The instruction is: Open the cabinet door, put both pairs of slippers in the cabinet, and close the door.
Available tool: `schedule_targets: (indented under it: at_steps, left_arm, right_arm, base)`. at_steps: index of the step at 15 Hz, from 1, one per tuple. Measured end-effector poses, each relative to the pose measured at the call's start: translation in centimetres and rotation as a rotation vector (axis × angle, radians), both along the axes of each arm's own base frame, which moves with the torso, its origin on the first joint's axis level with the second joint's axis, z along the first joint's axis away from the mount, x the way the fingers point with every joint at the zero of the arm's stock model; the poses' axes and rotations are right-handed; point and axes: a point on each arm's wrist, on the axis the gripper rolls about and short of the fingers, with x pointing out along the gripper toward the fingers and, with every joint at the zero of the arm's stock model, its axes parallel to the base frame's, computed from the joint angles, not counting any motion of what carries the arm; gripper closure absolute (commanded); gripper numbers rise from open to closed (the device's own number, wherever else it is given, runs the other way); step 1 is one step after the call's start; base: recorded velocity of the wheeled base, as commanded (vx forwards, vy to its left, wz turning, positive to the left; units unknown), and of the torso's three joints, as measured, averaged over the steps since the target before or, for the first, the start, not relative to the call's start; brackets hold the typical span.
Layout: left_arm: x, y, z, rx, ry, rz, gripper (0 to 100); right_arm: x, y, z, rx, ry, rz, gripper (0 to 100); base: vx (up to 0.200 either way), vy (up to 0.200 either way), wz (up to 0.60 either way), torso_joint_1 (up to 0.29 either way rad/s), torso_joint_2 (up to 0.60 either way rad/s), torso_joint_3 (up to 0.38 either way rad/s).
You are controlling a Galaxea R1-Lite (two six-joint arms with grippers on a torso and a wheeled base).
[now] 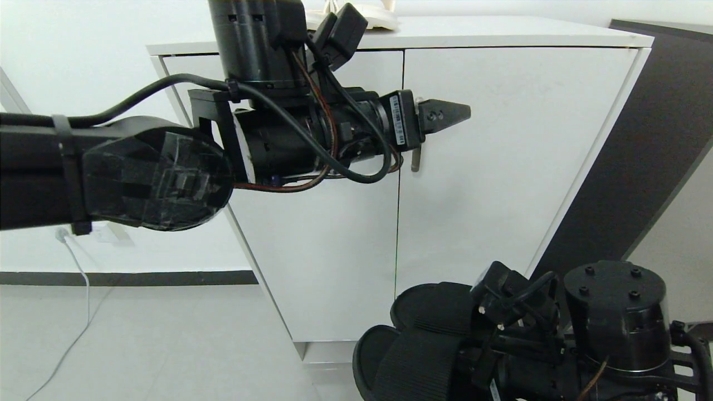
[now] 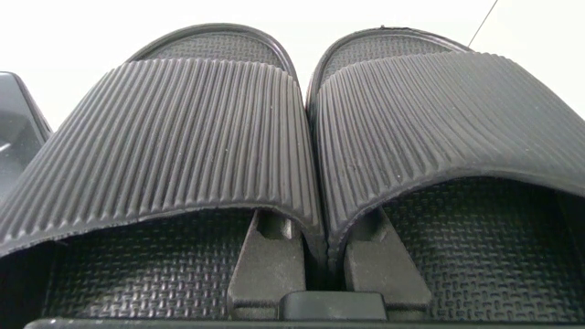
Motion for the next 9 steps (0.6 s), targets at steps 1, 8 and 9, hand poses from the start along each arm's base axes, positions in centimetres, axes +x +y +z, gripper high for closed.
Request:
schedule_targets:
  at_steps: [1, 8, 9]
  left_arm:
    - [0.3, -0.3, -0.1, 0.000, -0.001, 0.002, 0]
    - [1.8, -1.5, -0.9, 0.005, 0.006, 0.008, 100]
    - [1.7, -1.4, -1.1, 0.009, 0.014, 0.012, 100]
  right_arm:
    - [0.0, 0.0, 0.0, 0.000, 0.000, -0.001, 100]
    - [0.0, 0.0, 0.0, 0.000, 0.001, 0.001, 100]
    - [0.0, 0.0, 0.0, -0.001, 0.000, 0.001, 100]
  base:
    - [0.000, 0.000, 0.00, 0.000, 0.00, 0.000]
    - [0.000, 0.000, 0.00, 0.000, 0.00, 0.000]
    - [0.000, 0.000, 0.00, 0.000, 0.00, 0.000]
